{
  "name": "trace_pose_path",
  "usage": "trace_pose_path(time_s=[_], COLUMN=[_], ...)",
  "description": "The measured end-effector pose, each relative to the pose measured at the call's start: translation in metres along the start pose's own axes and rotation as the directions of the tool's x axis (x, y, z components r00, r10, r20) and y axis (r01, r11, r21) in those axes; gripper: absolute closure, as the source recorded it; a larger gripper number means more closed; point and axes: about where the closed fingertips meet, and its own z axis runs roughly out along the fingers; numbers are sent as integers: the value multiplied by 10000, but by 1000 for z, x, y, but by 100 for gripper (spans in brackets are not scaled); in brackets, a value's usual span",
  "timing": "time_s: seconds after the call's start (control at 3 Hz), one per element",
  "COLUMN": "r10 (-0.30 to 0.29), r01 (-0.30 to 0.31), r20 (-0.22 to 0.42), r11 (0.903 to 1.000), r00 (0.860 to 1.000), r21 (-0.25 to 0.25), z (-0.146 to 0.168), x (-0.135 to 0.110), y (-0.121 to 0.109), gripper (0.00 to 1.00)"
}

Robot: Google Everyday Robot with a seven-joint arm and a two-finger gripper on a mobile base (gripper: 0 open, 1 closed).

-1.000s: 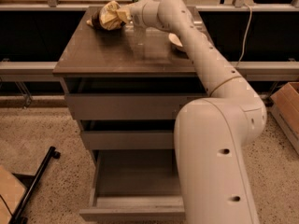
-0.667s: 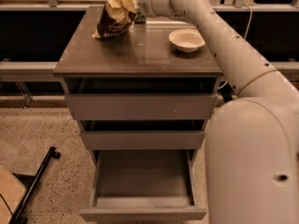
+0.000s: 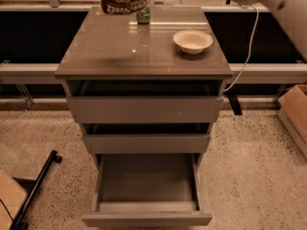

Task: Place brown chip bag into bottom drawer

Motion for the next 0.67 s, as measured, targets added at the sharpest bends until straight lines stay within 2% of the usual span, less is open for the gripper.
trace_pose_path(time_s=[0.33,0.67], r10=[-393,-387], r01=[393,383], r20=[-39,-149], r11=[9991,9988], r00=[9992,9991], r21=[-184,-314], z=[-26,-22], x=[-24,-19], y=[42,44], gripper=[100,100])
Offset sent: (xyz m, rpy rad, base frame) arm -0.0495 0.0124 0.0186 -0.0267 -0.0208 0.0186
